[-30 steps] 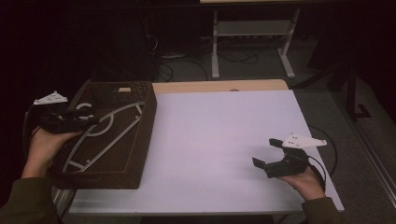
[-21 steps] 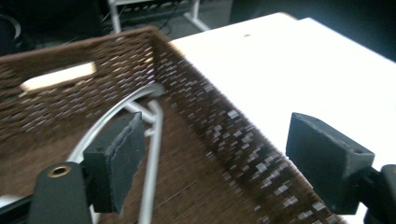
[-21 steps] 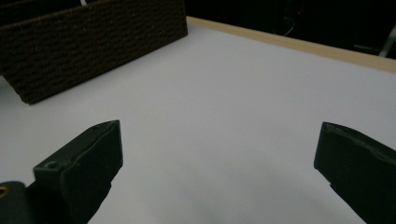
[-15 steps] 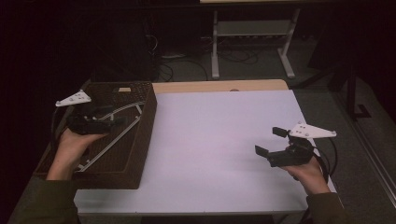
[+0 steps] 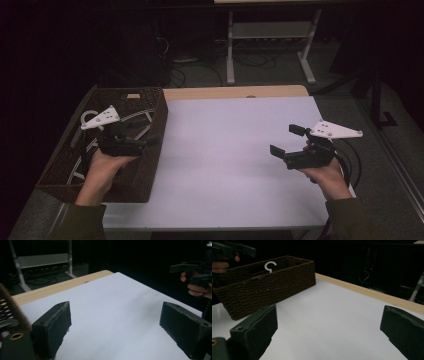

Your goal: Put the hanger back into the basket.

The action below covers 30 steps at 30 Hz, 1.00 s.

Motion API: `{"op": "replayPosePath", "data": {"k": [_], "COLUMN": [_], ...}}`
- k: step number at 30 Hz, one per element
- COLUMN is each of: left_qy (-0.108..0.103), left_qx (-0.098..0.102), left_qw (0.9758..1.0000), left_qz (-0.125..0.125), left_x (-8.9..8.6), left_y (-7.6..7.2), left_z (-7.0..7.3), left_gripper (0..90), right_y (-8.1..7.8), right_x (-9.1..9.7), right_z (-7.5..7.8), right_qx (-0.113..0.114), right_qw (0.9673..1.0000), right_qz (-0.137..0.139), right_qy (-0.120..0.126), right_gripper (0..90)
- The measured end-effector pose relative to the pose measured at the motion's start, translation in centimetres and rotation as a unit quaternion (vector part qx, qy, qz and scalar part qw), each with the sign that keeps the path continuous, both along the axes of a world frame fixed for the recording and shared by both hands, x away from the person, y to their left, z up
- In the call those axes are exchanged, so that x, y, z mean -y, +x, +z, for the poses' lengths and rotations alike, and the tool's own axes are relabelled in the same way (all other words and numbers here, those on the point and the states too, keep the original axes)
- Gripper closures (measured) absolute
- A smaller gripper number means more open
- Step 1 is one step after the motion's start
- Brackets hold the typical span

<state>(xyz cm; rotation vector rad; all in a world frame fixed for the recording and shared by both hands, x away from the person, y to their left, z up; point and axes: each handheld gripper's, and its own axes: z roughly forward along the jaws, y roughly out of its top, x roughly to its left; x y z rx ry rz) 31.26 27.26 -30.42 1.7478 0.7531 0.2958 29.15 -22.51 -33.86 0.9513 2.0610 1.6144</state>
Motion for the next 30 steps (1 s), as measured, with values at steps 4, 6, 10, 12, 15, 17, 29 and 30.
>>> {"op": "replayPosePath", "data": {"k": [4, 6, 10, 12, 15, 17, 29, 30], "left_qy": [-0.009, -0.015, -0.023, -0.026, -0.033, -0.031, -0.034, -0.033], "left_qx": [0.013, 0.021, 0.03, 0.033, 0.042, 0.046, 0.059, 0.059], "left_qw": [0.9999, 0.9996, 0.9993, 0.9991, 0.9985, 0.9985, 0.9977, 0.9977], "left_qz": [-0.006, -0.007, -0.005, -0.002, 0.002, 0.001, -0.002, -0.003], "left_x": [0.9, 1.1, 1.3, 1.4, 1.3, 1.4, 1.5, 1.5], "left_y": [-0.4, -0.5, -0.6, -0.6, -0.4, -0.4, -0.5, -0.5], "left_z": [-0.4, -0.7, -1.3, -1.7, -2.2, -2.4, -2.4, -2.4], "left_gripper": [7.6, 6.3, 2.8, 2.4, 2.4, 2.4, 2.4, 2.4], "right_y": [0.2, 0.3, 0.5, 0.5, 0.6, 0.6, 0.5, 0.5], "right_x": [-0.3, -0.5, -0.7, -0.8, -0.8, -0.9, -0.7, -0.7], "right_z": [0.5, 0.6, 0.8, 1.0, 1.1, 1.1, 1.0, 1.0], "right_qx": [0.004, 0.005, 0.007, 0.009, 0.012, 0.012, 0.012, 0.012], "right_qw": [1.0, 1.0, 0.9999, 0.9999, 0.9998, 0.9998, 0.9997, 0.9997], "right_qz": [0.003, 0.004, 0.006, 0.005, 0.007, 0.008, 0.009, 0.009], "right_qy": [0.0, 0.001, 0.005, 0.01, 0.014, 0.014, 0.019, 0.019], "right_gripper": [0.7, 0.7, 0.7, 0.6, 0.6, 0.6, 0.7, 0.7]}}
